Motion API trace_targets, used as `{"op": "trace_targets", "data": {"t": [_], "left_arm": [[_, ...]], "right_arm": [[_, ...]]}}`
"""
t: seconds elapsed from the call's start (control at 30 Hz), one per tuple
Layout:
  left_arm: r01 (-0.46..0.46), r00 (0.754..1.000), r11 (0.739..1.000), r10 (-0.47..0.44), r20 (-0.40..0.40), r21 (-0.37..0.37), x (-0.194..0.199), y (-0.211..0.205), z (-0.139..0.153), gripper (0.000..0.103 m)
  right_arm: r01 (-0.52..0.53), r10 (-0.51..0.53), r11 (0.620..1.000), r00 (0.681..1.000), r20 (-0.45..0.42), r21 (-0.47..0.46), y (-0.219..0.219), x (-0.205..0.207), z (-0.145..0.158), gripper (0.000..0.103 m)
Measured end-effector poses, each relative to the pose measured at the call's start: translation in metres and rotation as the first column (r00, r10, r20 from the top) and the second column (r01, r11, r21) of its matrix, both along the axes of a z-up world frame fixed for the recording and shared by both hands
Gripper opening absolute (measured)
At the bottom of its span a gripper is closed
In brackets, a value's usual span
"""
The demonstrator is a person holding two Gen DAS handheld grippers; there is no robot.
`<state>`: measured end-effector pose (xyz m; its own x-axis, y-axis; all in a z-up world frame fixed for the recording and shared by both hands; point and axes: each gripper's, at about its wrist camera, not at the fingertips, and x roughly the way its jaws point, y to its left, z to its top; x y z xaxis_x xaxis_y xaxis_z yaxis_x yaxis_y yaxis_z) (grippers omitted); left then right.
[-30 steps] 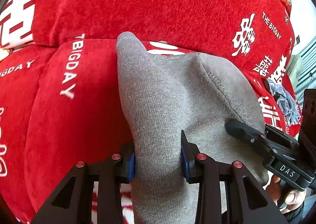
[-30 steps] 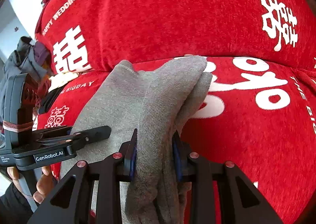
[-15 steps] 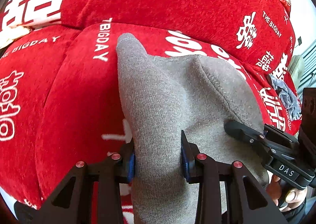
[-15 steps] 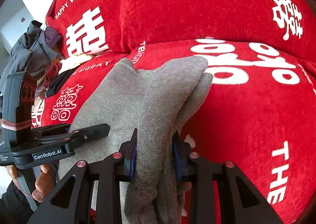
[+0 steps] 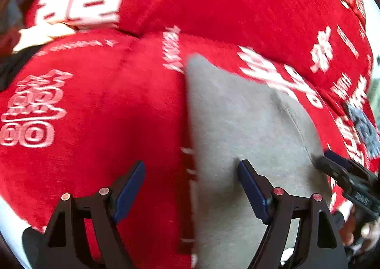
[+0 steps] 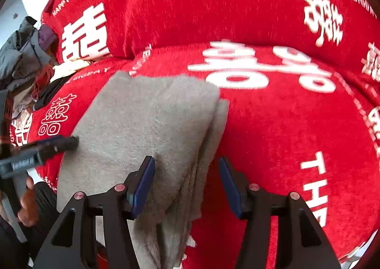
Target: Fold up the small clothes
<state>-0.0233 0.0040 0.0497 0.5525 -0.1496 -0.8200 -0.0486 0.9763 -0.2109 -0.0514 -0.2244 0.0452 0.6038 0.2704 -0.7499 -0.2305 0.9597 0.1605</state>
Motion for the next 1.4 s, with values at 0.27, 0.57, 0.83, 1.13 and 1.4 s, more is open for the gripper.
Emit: {"op": "trace_targets", "data": {"t": [0.27,0.57,0.83,1.13,1.4], "left_arm": [[-0.047,0.998,0.986,0.053,-0.031,0.158,0.025,-0.009,-0.014,0.081],[0.002,1.0,0.988,-0.001,-0.005,0.157,0.027,-0.023,0.002,0.094],[0.022,0.997,0.976,-0.007,-0.073,0.215,0.051,-0.05,-0.015,0.094],[0.011,0.999,0.965,0.002,-0.048,0.262,0.018,-0.052,-0.006,0.094],[0.011,0.999,0.96,0.002,-0.046,0.281,0.005,-0.057,-0.003,0.094]], "right_arm": [[-0.227,0.231,0.969,0.972,0.035,-0.092,0.053,-0.004,-0.003,0.07],[-0.24,0.241,0.97,0.971,0.014,-0.041,0.039,0.027,0.0,0.073],[-0.232,0.223,0.966,0.971,-0.087,-0.113,0.048,0.091,-0.022,0.076],[-0.375,0.382,0.923,0.918,0.103,-0.084,0.049,-0.032,0.007,0.076],[-0.382,0.392,0.912,0.919,0.039,-0.151,0.039,-0.059,-0.036,0.076]]}}
